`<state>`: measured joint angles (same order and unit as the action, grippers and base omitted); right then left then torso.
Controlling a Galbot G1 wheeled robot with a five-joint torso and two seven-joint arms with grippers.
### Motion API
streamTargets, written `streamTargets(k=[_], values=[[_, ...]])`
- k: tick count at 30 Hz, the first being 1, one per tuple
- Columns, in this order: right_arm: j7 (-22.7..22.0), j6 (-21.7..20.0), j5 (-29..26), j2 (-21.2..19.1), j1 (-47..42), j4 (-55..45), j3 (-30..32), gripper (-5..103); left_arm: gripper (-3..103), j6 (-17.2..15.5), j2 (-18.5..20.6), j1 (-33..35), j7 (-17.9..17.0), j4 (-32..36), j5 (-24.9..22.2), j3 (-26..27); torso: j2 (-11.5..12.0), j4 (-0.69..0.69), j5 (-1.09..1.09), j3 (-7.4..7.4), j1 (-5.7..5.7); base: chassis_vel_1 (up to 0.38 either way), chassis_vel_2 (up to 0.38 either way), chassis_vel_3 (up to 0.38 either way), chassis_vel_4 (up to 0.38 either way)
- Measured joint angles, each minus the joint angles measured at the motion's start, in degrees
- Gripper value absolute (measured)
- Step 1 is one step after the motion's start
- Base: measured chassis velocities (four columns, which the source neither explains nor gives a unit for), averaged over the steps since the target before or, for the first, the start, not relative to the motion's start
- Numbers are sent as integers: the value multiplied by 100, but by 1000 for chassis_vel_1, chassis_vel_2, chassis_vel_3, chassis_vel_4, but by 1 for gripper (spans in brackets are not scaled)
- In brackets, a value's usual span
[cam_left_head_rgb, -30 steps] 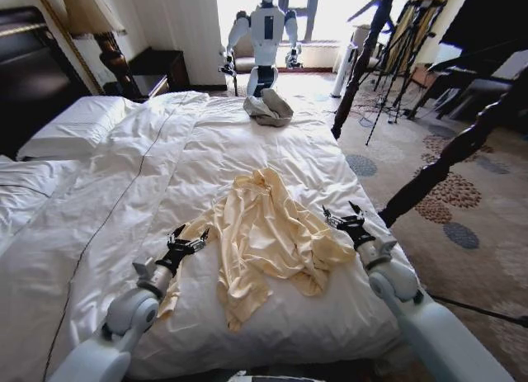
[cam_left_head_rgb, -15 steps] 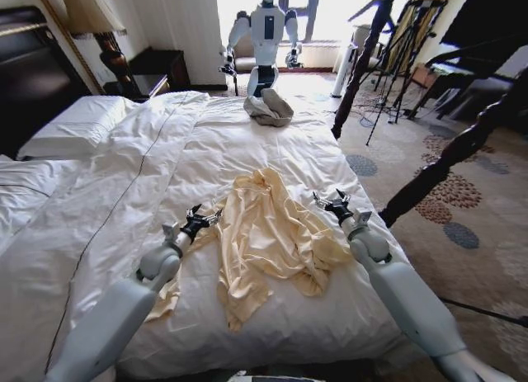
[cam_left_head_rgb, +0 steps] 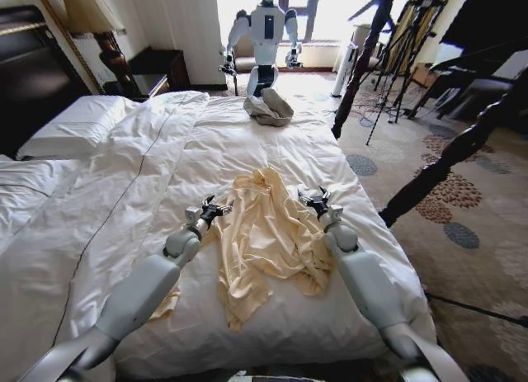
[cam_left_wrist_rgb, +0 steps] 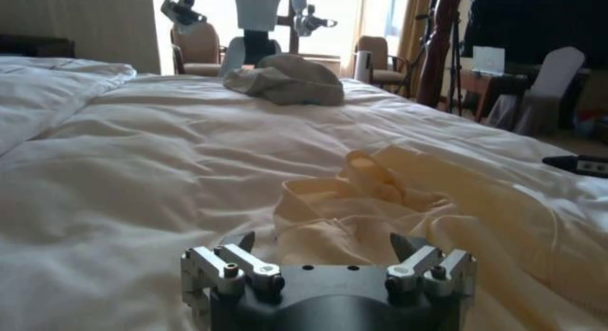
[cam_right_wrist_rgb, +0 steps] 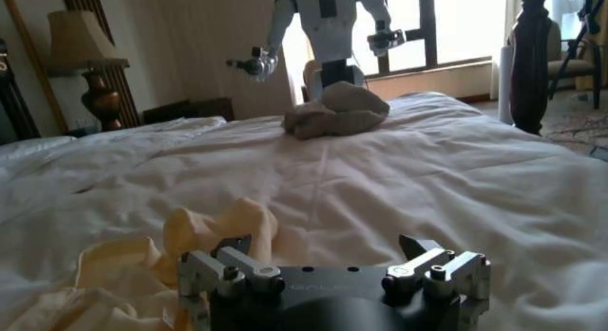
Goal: Pick up the clothes from the bed and hang them on the clothes hanger.
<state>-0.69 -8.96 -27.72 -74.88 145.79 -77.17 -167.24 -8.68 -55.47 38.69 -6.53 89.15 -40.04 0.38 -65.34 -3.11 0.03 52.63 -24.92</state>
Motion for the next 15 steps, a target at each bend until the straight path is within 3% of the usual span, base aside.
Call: streamTargets(k=[1, 2, 3, 4, 5, 6, 7, 8, 9, 15], values=[[262, 122, 452, -164, 208, 301, 2, 100, 98, 2, -97, -127, -33, -81, 1, -109, 0, -1, 1, 0, 1, 0, 0, 0, 0], [262, 122, 452, -164, 208, 301, 2, 100, 98, 2, -97, -127, -33, -81, 1, -109, 0, -1, 1, 0, 1, 0, 0, 0, 0], [402, 341, 824, -210, 289, 442, 2, 100, 98, 2, -135, -165, -41, -107, 1, -132, 0, 0, -1, 0, 1, 0, 0, 0, 0], [603, 885, 1701, -270, 437, 697, 7, 100, 98, 3, -179, -202, -64, -146, 2, -147, 0, -1, 0, 0, 1, 0, 0, 0, 0], [603, 885, 1701, -270, 437, 697, 7, 100, 98, 3, -179, -202, -64, -146, 2, -147, 0, -1, 0, 0, 1, 0, 0, 0, 0], [643, 1185, 2267, -314, 508, 794, 6, 100, 98, 8, -198, -216, -68, -165, 5, -149, 0, -1, 1, 0, 0, 0, 0, 0, 0], [643, 1185, 2267, -314, 508, 794, 6, 100, 98, 8, -198, -216, -68, -165, 5, -149, 0, -1, 1, 0, 0, 0, 0, 0, 0], [587, 1417, 2951, -376, 520, 782, 8, 100, 98, 20, -191, -218, -71, -177, 9, -133, 0, 0, 0, 0, 0, 0, 0, 0, 0], [446, 1057, 3024, -502, 202, 443, 11, 100, 98, 44, -151, -209, -72, -188, 9, -106, -1, 0, 0, -1, 0, 0, 0, 0, 0], [435, 659, 2805, -657, 9, 539, 9, 100, 98, 52, -121, -304, -50, -263, 9, -183, -2, 0, 0, -2, 3, 0, 0, 0, 0]])
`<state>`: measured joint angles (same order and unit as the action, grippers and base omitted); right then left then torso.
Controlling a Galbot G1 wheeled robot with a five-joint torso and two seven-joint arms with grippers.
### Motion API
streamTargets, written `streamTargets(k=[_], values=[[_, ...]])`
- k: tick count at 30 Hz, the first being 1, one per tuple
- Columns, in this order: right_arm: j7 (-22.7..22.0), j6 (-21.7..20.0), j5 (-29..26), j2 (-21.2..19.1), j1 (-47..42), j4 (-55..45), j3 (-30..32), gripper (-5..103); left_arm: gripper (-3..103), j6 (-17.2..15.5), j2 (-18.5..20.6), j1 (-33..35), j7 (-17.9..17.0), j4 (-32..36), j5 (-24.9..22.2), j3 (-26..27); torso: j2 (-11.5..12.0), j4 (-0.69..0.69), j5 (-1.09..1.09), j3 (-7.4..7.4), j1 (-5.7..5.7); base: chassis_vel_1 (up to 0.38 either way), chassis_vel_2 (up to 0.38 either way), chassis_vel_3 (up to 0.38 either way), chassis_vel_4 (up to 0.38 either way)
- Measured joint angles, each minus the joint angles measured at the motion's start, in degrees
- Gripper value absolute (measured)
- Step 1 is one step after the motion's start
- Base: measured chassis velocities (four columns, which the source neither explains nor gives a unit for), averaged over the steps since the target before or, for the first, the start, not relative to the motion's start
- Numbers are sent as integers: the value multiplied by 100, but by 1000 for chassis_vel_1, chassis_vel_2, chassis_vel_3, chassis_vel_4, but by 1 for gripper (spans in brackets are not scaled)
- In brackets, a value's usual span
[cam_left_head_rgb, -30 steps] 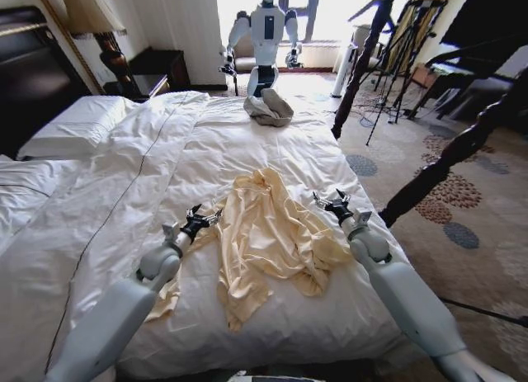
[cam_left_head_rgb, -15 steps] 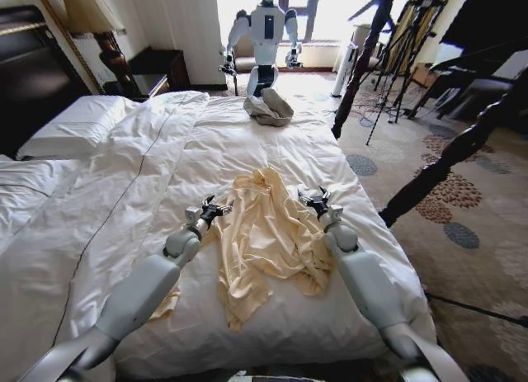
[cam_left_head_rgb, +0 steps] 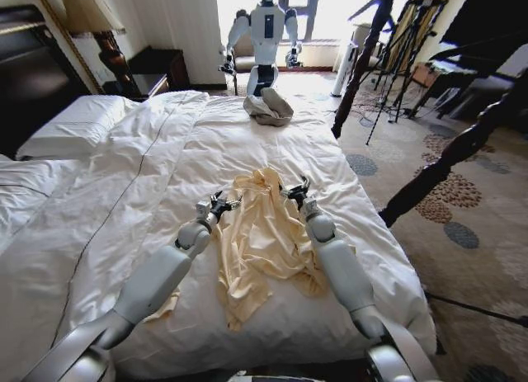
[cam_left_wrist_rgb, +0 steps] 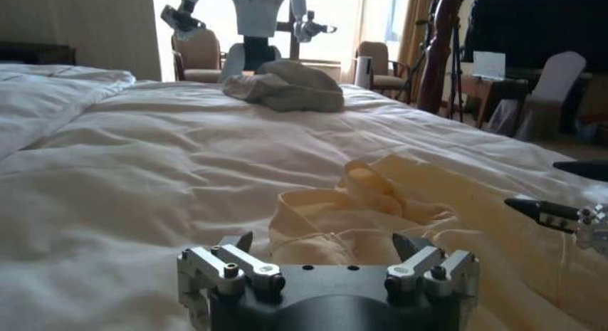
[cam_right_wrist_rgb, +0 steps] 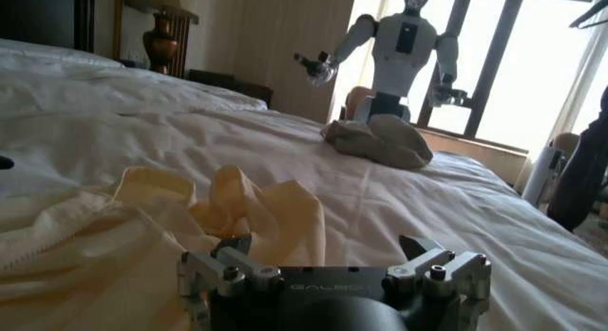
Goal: Pick up the clothes from the bed and hang them on the clothes hanger.
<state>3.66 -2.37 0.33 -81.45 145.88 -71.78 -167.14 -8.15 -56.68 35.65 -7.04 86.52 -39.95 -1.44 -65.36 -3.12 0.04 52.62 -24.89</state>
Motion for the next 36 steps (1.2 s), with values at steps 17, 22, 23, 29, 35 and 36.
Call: streamTargets(k=[17, 22, 23, 29, 35, 36], values=[[395, -485, -388, -282, 484, 779, 0, 90, 98, -362, -279, -802, -258, -513, -227, -917, 0, 1, -1, 1, -3, 0, 0, 0, 0], [545, -630, -379, -248, 525, 764, 0, 68, 99, -442, -691, -1196, -738, -1114, -320, -1352, 1, 0, -1, 1, -2, 0, 0, 0, 0], [552, -640, -374, -263, 555, 806, 1, 68, 99, -441, -826, -1288, -891, -1285, -261, -1408, 1, -1, -1, 1, -2, 0, 0, 0, 0], [543, -763, -371, -272, 581, 857, 1, 51, 100, -312, -1179, -1502, -1221, -1781, 107, -1336, 1, -1, -2, 2, -3, 0, 0, 0, 0], [537, -857, -391, -182, 551, 824, 1, 41, 100, -271, -1160, -1505, -1253, -1869, 497, -1232, 1, 1, -2, 1, -2, 0, 0, 0, 0], [542, -866, -402, -173, 552, 830, 1, 40, 100, -335, -1142, -1496, -1257, -1893, 539, -1232, 1, 1, -2, 1, -2, 0, 0, 0, 0]])
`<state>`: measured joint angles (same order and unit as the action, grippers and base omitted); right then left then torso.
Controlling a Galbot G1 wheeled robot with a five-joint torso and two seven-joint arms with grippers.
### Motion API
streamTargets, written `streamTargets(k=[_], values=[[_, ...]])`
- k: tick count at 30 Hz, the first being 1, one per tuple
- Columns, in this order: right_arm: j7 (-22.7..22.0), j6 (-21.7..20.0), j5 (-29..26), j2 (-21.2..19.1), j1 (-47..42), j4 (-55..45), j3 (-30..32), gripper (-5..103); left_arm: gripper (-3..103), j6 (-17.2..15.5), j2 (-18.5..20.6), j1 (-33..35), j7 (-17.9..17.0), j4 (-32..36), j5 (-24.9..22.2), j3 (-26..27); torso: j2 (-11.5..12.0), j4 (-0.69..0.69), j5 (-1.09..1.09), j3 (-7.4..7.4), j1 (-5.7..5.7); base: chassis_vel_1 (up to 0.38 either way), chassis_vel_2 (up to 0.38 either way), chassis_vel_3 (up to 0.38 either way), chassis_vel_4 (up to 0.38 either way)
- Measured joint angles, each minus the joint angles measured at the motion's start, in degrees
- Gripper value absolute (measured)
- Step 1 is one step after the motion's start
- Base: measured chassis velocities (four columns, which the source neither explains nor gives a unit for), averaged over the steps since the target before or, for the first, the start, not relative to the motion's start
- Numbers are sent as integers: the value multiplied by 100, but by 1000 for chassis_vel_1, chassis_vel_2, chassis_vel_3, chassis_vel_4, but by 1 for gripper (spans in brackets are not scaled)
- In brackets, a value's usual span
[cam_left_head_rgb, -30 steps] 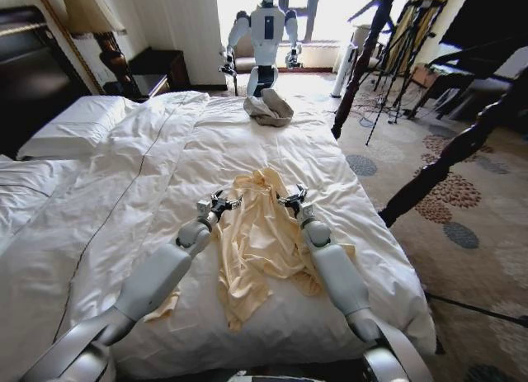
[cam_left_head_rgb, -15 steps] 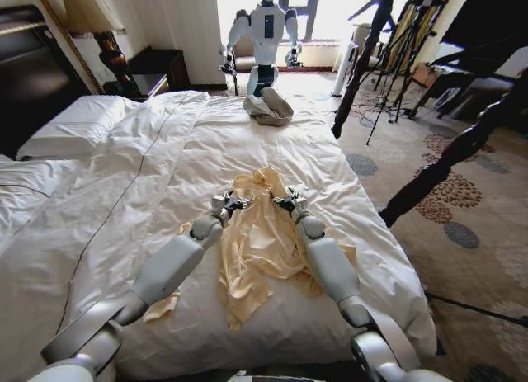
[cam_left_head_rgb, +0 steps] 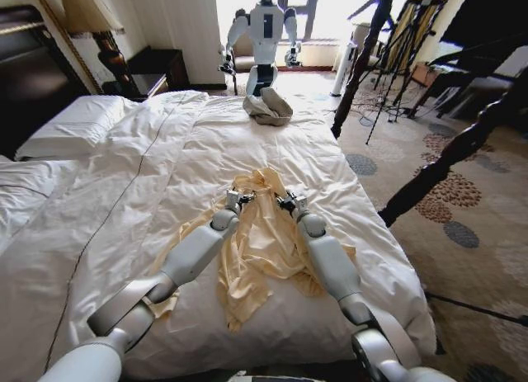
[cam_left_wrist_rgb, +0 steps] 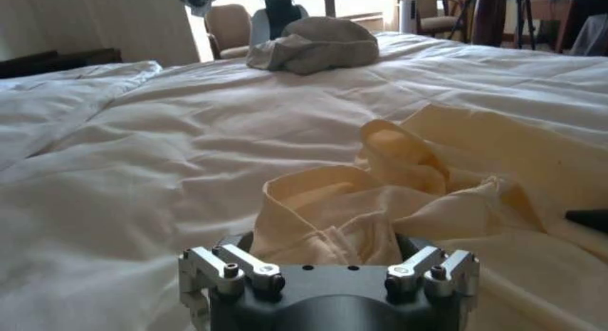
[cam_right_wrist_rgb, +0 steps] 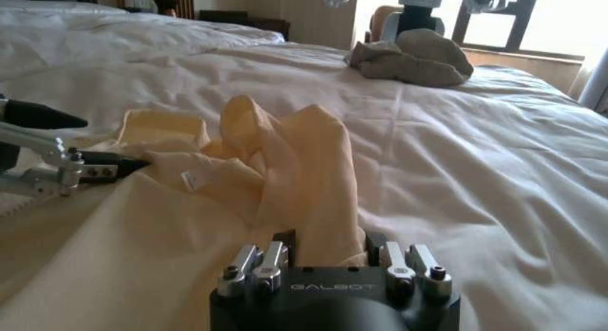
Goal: Pick up the clothes from the bed and hang them on the clothes hanger.
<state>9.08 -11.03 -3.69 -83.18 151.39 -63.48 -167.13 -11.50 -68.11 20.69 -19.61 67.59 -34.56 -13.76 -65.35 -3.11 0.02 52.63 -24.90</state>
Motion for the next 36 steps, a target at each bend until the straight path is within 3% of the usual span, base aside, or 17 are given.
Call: streamTargets(k=[6, 7, 8, 14, 15, 17, 19, 20, 24, 26, 30, 36], values=[[55, -61, -6, 1, 19, 27, 0, 42, 100, -337, 46, 16, 35, -71, -85, 0, 0, -1, 0, 0, -1, 0, 0, 0, 0], [78, -81, -6, 4, 21, 34, 0, 44, 100, -515, 79, 8, 59, -36, -245, -1, 0, 0, 0, 0, 0, 0, 0, 0, 0], [107, -110, -4, 7, 27, 43, 0, 53, 100, -705, 115, -8, 72, 33, -464, 1, 0, 0, 0, 0, 0, 0, 0, 0, 0], [218, -175, -11, 20, 54, 55, 0, 44, 100, -1254, 202, -44, 56, 286, -972, 144, 1, 0, 0, 0, 0, 0, 0, 0, 0], [249, -190, -22, 28, 63, 55, 0, 33, 96, -1362, 218, -65, 55, 332, -1121, 180, 0, 0, 0, 0, -1, 0, 0, 0, 0], [313, -232, -48, 36, 87, 67, 0, 23, 86, -1436, 229, -110, 78, 355, -1307, 238, 0, -1, 0, 0, -1, 0, 0, 0, 0], [329, -258, -57, 37, 97, 73, 0, 23, 86, -1437, 229, -119, 91, 349, -1328, 249, 0, -1, 0, 0, -1, 0, 0, 0, 0], [340, -284, -64, 34, 109, 81, 0, 17, 75, -1433, 227, -121, 99, 336, -1337, 255, 0, -1, 0, 0, 0, 0, 0, 0, 0], [363, -313, -67, 24, 129, 101, 0, 2, 64, -1361, 225, -97, 107, 321, -1340, 260, 0, -1, 0, 0, -1, 0, 0, 0, 0], [363, -315, -67, 23, 130, 102, 0, 2, 59, -1340, 225, -82, 109, 321, -1340, 262, 1, -1, 1, 0, -1, 0, 0, 0, 0], [347, -315, -68, 45, 137, 87, -1, -2, 37, -1238, 256, -17, 110, 347, -1306, 305, 0, -1, 1, 0, -1, 0, 0, 0, 0], [247, -294, -70, 175, 116, -105, -1, -2, 21, -1156, 437, 81, 118, 546, -1173, 372, 1, -1, 0, 0, -1, 0, 0, 0, 0]])
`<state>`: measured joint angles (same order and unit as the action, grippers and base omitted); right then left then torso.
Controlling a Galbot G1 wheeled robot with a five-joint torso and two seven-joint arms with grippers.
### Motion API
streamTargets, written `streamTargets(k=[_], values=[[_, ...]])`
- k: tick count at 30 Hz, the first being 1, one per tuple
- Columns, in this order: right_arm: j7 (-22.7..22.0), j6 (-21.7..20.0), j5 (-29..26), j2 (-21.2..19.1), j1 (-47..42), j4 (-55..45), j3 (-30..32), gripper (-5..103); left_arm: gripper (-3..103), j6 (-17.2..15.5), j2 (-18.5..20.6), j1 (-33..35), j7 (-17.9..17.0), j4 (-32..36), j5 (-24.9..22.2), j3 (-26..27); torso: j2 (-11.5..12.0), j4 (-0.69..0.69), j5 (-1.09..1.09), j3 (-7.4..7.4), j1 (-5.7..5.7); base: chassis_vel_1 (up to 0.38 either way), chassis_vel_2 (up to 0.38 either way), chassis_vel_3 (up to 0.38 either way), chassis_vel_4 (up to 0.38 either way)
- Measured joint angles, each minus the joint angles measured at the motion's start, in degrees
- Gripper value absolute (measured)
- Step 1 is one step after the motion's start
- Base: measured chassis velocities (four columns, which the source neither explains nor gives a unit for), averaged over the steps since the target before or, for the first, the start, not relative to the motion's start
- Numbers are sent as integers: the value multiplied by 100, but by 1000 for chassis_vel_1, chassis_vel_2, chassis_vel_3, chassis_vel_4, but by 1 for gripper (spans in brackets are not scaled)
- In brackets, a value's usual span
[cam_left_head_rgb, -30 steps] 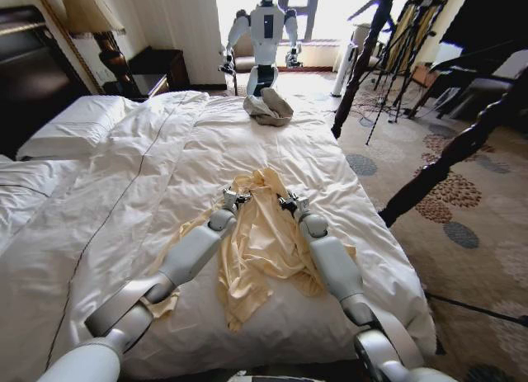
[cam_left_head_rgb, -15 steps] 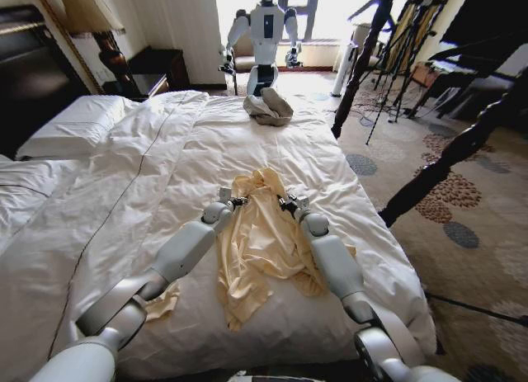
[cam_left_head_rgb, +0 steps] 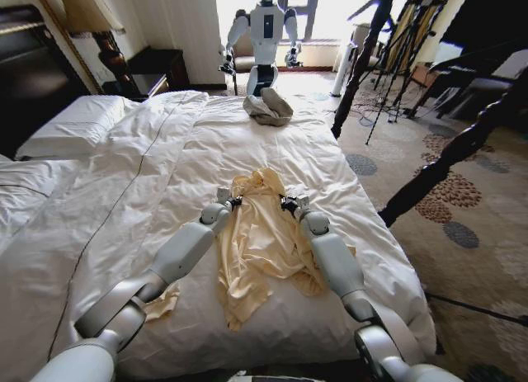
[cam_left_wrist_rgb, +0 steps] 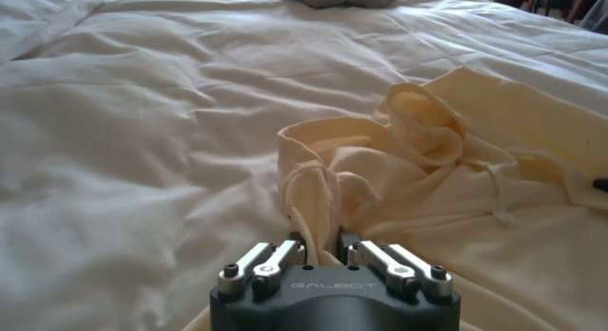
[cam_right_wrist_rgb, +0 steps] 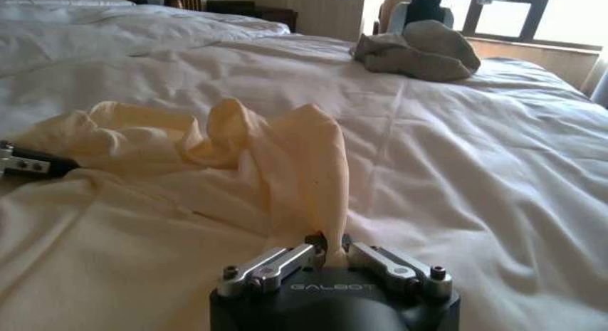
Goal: Pick up the clothes from the bed and hang them on the clothes hanger.
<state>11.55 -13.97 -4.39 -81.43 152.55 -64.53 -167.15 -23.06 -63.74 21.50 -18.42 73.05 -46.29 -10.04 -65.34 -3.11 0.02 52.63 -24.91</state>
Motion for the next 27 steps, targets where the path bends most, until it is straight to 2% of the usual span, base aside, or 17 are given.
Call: streamTargets(k=[2, 3, 4, 5, 9, 10, 12, 13, 17, 18, 21, 22, 25, 26, 27], values=[[-66, 40, -24, 147, -42, -221, -1, -2, 10, 126, 148, 82, 96, 154, 232, 23, 0, 0, 0, 0, 0, 0, 0, 0, 0], [-82, 67, -37, 204, -56, -295, -1, -2, 10, 178, 212, 112, 143, 222, 301, 36, 0, 1, 1, 0, 0, 0, 0, 0, 0], [-93, 119, -56, 283, -76, -413, -1, -1, 5, 268, 298, 153, 209, 324, 358, 53, 0, 0, 1, 0, 0, 0, 0, 0, 0], [-93, 119, -56, 283, -76, -413, -1, -1, 5, 268, 298, 153, 209, 324, 358, 53, 0, 0, 1, 0, 0, 0, 0, 0, 0], [-73, 351, -259, 815, -317, -1179, 2, 0, 1, 898, 748, 430, 817, 929, 564, 204, 0, 0, -1, 0, 0, 0, 0, 0, 0], [-73, 351, -259, 815, -317, -1179, 2, 0, 1, 898, 748, 430, 817, 929, 564, 204, 0, 0, -1, 0, 0, 0, 0, 0, 0], [-55, 333, -513, 1188, -526, -1755, 2, 0, 1, 1092, 994, 611, 1065, 1350, 590, 337, 0, -1, 0, -1, 0, 0, 0, 0, 0], [-55, 333, -513, 1188, -526, -1755, 2, 0, 1, 1092, 994, 611, 1065, 1350, 590, 337, 0, -1, 0, -1, 0, 0, 0, 0, 0], [-205, 267, -1083, 1837, -843, -2711, 1, 0, 1, 1335, 1442, 1047, 1209, 2238, 296, 709, 0, -1, 0, -1, 1, 0, 0, 0, 0], [-205, 267, -1083, 1837, -843, -2711, 1, 0, 1, 1335, 1442, 1047, 1209, 2238, 296, 709, 0, -1, 0, -1, 1, 0, 0, 0, 0], [-306, 307, -1617, 2309, -1109, -3370, 0, 0, 1, 1516, 1821, 1472, 1327, 3073, -42, 1100, 0, -1, 1, -1, 0, 0, 0, 0, 0], [-306, 307, -1617, 2309, -1109, -3370, 0, 0, 1, 1516, 1821, 1472, 1327, 3073, -42, 1100, 0, -1, 1, -1, 0, 0, 0, 0, 0], [-619, 469, -2211, 2859, -1401, -4156, 0, 0, 1, 1720, 2366, 2098, 1478, 4020, -378, 1728, 0, -1, -3, -2, 1, 0, 0, 0, 0], [-792, 540, -2553, 3139, -1512, -4555, 0, 0, 1, 1803, 2624, 2433, 1516, 4415, -555, 2107, -1, 0, 4, -2, 1, 0, 0, 0, 0], [-792, 540, -2553, 3139, -1512, -4555, 0, 0, 1, 1803, 2624, 2433, 1516, 4415, -555, 2107, -1, 0, 4, -2, 1, 0, 0, 0, 0]])
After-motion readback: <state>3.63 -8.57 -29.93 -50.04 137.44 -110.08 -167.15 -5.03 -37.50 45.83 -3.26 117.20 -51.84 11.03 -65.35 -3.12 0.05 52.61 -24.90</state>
